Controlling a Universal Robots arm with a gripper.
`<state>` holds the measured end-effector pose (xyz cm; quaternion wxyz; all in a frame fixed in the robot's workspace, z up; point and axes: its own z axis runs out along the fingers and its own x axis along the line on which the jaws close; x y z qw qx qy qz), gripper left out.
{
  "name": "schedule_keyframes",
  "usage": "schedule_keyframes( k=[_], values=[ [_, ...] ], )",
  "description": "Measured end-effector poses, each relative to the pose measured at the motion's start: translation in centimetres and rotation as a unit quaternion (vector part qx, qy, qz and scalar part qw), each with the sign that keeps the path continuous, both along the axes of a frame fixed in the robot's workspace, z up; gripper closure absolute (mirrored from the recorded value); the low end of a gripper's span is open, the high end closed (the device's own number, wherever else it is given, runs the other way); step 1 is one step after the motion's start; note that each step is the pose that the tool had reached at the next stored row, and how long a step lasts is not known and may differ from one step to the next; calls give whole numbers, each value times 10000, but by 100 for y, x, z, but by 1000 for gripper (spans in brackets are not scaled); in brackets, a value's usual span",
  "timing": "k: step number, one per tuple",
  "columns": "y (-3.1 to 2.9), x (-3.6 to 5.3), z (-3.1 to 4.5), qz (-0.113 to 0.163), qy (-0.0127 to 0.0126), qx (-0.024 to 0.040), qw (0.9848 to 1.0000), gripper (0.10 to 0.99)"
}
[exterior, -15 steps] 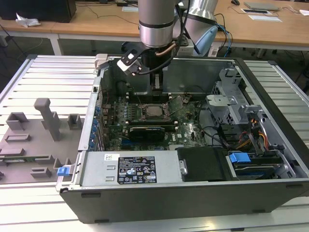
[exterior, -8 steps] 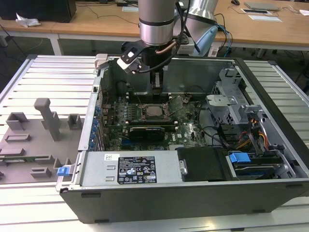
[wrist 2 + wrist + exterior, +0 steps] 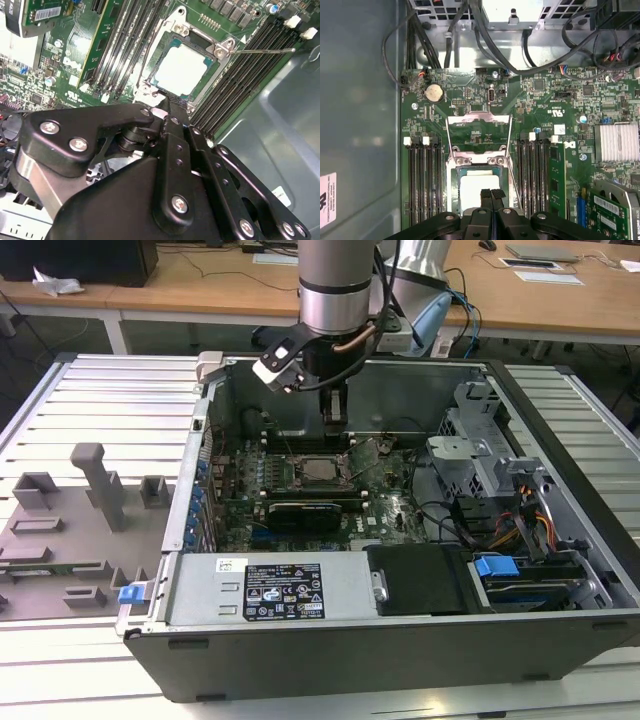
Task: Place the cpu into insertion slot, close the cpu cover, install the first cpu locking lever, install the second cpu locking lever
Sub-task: 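Close the cpu cover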
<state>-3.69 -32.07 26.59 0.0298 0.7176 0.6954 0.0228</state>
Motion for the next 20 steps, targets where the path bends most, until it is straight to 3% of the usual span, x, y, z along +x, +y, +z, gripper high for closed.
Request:
schedule_keyframes(
  k=[7,9,12,18,20],
  values=[
    [0,140,0,0,11,0,10000,980],
    [-2,285,0,0,26,0,10000,980],
    [-3,395,0,0,36,0,10000,980],
    [-7,735,0,0,62,0,10000,980],
    [-7,800,-1,0,67,0,10000,980]
  ],
)
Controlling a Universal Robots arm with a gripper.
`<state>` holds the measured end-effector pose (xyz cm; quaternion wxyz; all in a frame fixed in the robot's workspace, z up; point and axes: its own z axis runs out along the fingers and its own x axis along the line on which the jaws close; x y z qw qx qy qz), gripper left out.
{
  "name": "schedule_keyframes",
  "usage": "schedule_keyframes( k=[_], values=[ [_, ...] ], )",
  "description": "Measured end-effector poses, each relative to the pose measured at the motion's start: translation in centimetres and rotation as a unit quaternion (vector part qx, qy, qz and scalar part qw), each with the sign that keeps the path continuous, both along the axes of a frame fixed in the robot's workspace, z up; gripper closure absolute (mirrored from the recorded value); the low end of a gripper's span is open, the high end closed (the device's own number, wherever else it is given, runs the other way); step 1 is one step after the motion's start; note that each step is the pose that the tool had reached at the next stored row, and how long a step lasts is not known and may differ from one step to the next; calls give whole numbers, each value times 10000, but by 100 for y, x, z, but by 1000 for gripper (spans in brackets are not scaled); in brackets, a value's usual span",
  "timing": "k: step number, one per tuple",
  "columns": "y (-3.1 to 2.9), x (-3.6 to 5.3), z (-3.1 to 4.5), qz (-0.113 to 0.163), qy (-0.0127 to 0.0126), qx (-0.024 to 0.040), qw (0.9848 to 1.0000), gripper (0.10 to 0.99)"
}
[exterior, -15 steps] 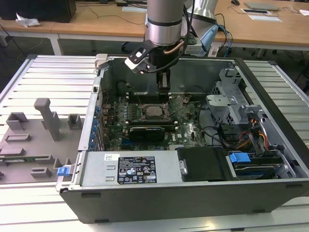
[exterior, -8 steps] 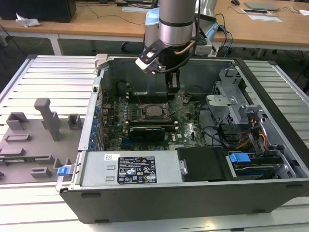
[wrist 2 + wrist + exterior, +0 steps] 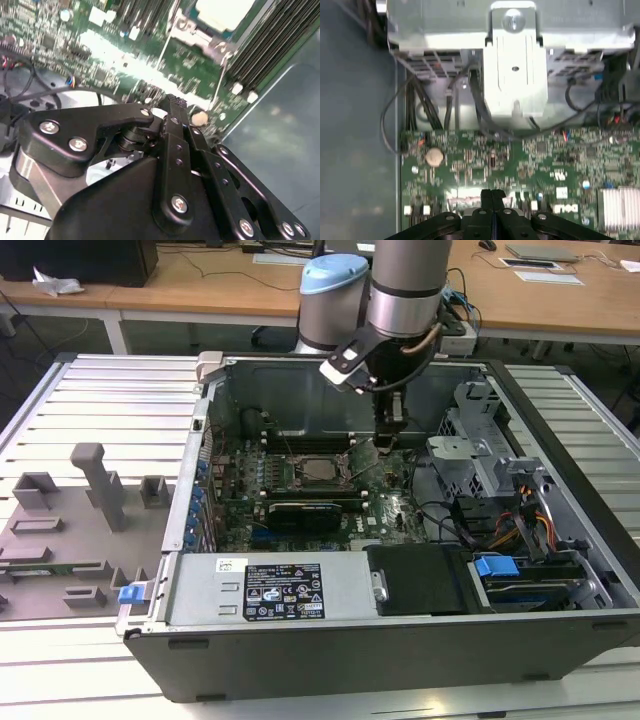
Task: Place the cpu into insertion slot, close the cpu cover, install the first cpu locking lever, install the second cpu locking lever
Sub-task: 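Close the cpu cover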
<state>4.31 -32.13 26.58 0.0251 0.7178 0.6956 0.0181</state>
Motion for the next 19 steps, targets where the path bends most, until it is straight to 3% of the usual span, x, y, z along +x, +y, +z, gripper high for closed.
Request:
schedule_keyframes(
  k=[2,6,11,12,14,15,16,17,19],
  values=[
    [0,52,-9,1,8,0,10000,980],
    [0,146,-129,0,66,0,10000,980],
    [0,160,-146,0,73,2,10000,980],
    [0,160,-147,1,89,6,10000,980],
    [0,164,-150,1,200,20,9998,980],
    [0,168,-153,1,302,33,9995,980],
    [0,171,-153,1,364,39,9993,980],
    [0,175,-156,0,487,55,9988,980],
    [0,182,-156,1,628,62,9980,980]
  ],
)
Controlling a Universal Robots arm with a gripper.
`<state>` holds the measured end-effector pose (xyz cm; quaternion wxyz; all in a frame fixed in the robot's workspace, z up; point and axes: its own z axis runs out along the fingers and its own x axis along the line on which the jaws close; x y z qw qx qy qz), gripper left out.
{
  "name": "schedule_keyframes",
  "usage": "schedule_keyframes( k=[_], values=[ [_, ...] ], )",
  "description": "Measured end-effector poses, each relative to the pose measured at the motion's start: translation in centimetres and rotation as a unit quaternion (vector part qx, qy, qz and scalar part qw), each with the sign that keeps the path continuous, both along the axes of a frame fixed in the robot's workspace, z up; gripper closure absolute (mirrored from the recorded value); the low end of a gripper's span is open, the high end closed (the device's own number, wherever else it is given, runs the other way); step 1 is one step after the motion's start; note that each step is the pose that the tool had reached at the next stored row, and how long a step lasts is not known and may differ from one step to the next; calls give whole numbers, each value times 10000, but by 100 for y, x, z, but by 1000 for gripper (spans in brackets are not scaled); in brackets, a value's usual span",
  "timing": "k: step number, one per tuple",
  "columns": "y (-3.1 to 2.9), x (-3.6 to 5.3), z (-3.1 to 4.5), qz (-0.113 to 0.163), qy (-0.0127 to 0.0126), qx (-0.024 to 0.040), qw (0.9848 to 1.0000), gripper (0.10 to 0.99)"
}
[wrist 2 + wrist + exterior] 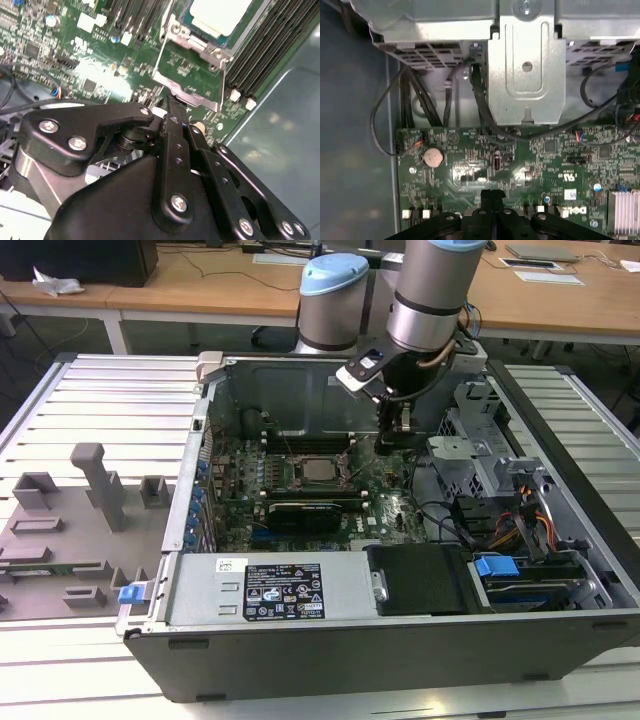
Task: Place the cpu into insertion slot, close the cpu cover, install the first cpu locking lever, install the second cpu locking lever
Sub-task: 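Close the cpu cover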
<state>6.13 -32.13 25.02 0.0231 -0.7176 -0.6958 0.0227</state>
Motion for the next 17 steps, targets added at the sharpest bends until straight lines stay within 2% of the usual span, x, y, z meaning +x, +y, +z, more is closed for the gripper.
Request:
schedule_keyframes(
  k=[5,6,7,8,9,14,17],
  values=[
    [0,-8,0,0,0,0,10000,980],
    [5,-47,0,5,-27,0,10000,980],
    [34,-159,0,6,-71,-1,10000,980],
    [75,-308,0,6,-97,-6,10000,980],
    [82,-353,0,6,-110,-6,9999,980],
    [88,-468,-1,7,-142,-6,9999,980],
    [88,-502,-1,6,-147,-6,9999,980]
  ],
)
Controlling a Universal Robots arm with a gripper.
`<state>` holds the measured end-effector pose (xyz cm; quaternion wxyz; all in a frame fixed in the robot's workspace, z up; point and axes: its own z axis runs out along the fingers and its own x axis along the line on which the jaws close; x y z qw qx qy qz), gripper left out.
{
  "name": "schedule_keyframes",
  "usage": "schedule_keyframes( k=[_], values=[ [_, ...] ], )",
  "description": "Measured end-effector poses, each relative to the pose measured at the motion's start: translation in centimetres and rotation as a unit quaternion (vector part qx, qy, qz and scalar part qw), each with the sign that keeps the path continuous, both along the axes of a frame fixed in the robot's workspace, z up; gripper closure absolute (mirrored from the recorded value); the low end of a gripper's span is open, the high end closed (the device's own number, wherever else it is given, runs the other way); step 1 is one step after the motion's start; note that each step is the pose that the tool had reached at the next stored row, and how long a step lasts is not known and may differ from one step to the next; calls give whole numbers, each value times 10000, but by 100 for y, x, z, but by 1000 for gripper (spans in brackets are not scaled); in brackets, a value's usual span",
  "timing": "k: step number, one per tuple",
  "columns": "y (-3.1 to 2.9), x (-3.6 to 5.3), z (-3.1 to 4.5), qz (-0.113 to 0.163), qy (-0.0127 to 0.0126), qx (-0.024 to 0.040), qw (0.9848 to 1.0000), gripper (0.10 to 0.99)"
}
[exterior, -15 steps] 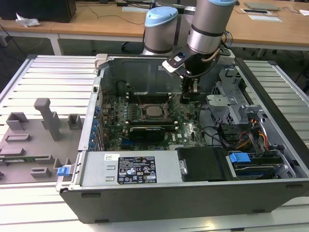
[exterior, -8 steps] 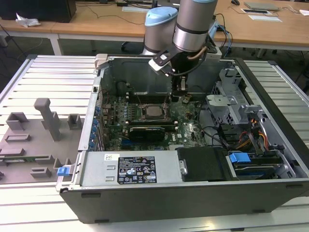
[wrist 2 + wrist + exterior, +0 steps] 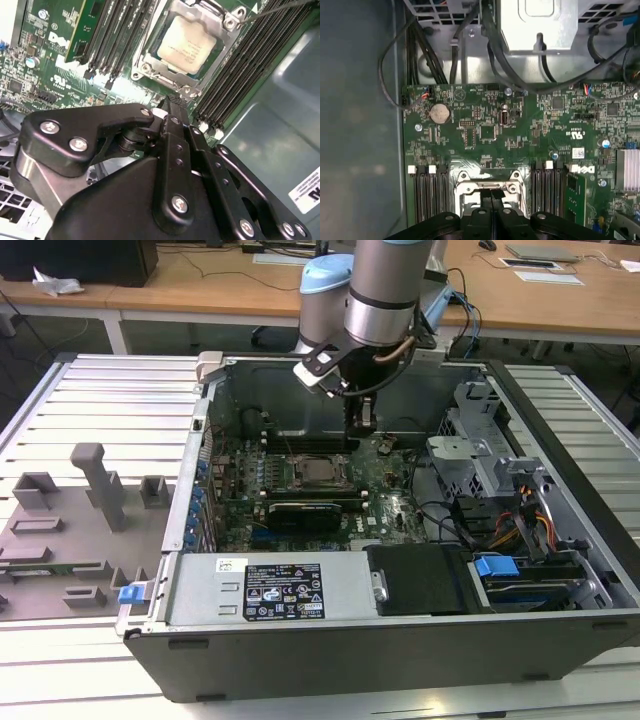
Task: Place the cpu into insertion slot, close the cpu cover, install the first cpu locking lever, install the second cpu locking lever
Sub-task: 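Close the cpu cover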
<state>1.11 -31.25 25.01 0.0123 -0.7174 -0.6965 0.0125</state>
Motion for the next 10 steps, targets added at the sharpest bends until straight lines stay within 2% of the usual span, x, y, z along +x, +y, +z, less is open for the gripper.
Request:
schedule_keyframes(
  k=[1,2,4,6,7,10],
  values=[
    [0,-10,0,0,-4,0,10000,980],
    [0,-29,-1,0,-19,0,10000,980],
    [0,-120,-14,2,-116,0,9999,980],
    [0,-174,-27,1,-168,1,9999,980],
    [-2,-205,-35,2,-186,1,9998,980],
    [-17,-285,-62,2,-219,0,9998,980]
  ],
)
